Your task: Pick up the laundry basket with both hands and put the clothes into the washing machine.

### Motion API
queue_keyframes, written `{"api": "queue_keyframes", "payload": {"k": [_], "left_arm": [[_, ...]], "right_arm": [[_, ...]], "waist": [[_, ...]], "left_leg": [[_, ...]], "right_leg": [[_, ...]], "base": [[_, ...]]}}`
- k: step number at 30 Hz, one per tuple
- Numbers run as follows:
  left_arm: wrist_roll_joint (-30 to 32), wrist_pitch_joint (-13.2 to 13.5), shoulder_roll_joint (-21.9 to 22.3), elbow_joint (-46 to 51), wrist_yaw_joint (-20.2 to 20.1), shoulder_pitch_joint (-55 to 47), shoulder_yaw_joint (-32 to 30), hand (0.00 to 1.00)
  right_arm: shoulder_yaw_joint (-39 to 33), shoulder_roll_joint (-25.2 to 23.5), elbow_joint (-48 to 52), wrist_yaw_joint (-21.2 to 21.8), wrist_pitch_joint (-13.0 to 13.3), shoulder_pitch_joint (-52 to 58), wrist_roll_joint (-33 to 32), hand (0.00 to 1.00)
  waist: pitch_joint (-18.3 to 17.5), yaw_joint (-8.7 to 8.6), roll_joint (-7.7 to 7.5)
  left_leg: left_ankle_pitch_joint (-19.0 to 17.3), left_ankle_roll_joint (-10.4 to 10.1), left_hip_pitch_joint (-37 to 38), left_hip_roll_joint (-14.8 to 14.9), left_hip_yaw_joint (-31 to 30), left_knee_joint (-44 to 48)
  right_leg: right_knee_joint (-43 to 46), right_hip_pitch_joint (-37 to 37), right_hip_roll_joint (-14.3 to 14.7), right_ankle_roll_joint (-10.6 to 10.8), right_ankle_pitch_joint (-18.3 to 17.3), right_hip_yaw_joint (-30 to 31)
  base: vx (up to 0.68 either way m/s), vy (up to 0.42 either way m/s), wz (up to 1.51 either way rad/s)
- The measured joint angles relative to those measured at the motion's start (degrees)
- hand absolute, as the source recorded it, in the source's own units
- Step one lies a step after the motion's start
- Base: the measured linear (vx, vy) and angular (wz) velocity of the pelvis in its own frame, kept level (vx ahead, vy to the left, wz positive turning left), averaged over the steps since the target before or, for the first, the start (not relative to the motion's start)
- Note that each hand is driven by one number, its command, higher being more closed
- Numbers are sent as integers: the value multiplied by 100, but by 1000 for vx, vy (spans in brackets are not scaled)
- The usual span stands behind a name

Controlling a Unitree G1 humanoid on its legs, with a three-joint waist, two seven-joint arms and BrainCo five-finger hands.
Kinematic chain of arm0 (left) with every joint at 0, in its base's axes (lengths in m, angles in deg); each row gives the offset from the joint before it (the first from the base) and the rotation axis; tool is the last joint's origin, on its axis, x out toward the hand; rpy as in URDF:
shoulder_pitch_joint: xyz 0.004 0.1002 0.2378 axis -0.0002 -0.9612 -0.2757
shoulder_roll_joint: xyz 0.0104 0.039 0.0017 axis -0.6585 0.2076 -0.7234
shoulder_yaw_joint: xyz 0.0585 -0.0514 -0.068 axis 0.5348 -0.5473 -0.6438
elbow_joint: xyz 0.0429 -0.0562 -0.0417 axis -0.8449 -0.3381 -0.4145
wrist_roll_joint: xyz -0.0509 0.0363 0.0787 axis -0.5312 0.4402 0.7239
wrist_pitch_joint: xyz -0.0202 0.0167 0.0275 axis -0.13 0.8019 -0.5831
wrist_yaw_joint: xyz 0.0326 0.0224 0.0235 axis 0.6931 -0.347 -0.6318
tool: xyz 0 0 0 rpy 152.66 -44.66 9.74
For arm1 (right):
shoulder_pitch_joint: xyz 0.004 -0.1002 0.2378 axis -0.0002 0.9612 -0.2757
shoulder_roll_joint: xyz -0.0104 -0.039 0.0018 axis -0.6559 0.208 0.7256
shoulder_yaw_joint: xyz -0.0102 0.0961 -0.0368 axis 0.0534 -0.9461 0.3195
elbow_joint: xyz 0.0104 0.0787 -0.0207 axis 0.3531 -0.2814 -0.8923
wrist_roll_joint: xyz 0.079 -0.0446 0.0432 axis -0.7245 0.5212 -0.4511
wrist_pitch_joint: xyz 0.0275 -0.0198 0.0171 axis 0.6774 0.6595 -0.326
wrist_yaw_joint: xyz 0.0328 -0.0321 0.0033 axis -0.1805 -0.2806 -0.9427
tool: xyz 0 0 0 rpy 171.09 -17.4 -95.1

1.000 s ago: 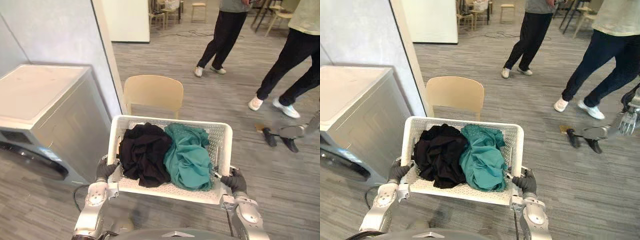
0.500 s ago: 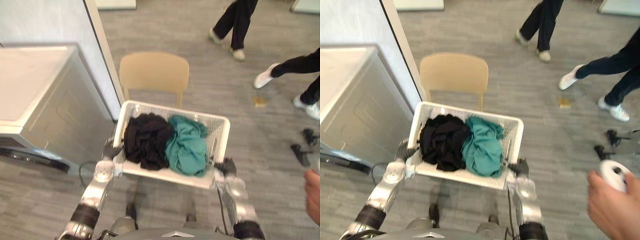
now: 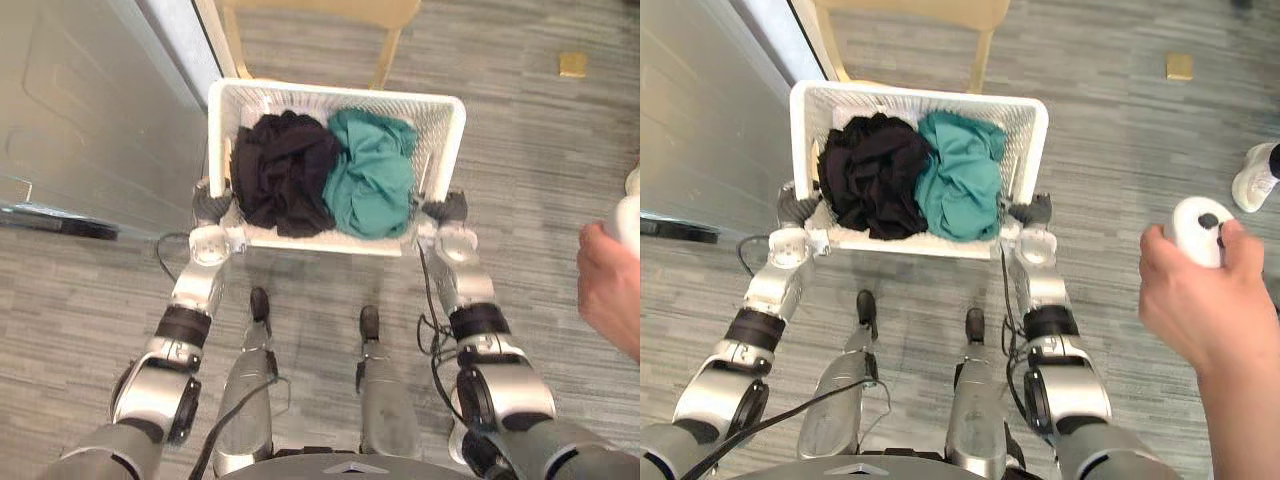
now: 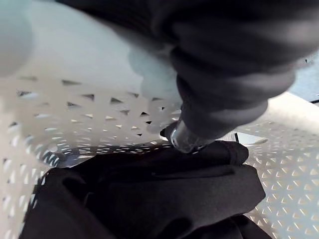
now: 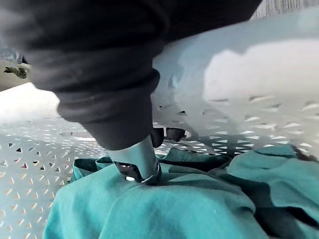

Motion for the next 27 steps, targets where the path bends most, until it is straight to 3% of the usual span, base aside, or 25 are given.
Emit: {"api": "queue_keyframes", "payload": {"k": [7,18,19,20,27], "left_arm": [[-219,31,-41,-595,316,941,-279,100],[-492,105,-234,-1508,306,2101,-422,100],[-492,105,-232,-1518,293,2106,-438,100],[-492,105,-230,-1544,281,2117,-442,0],[-495,108,-196,-1918,281,2479,-801,0]], "right_arm": [[224,219,-267,-202,18,-1014,-194,100],[223,307,-936,-359,23,-1972,-433,100],[223,306,-944,-351,23,-1975,-449,0],[224,306,-963,-348,23,-1976,-456,0],[300,287,-1399,-169,14,-2142,-483,0]], "waist": [[67,134,-8],[126,183,-13],[126,181,-13],[126,180,-13],[126,175,-13]], "left_leg": [[78,-46,-267,91,72,-54],[196,-111,-516,261,262,-206],[196,-111,-516,287,288,-209],[196,-111,-516,303,298,-209],[211,-143,-513,414,362,-226]], "right_leg": [[-3,-341,81,3,79,58],[73,-809,208,-53,127,77],[93,-835,228,-60,132,79],[93,-839,239,-69,140,81],[92,-883,316,-105,165,50]], "base": [[-4,-31,-9],[23,-38,-10],[32,-35,-14],[24,-28,-11],[-15,-27,-6]]}}
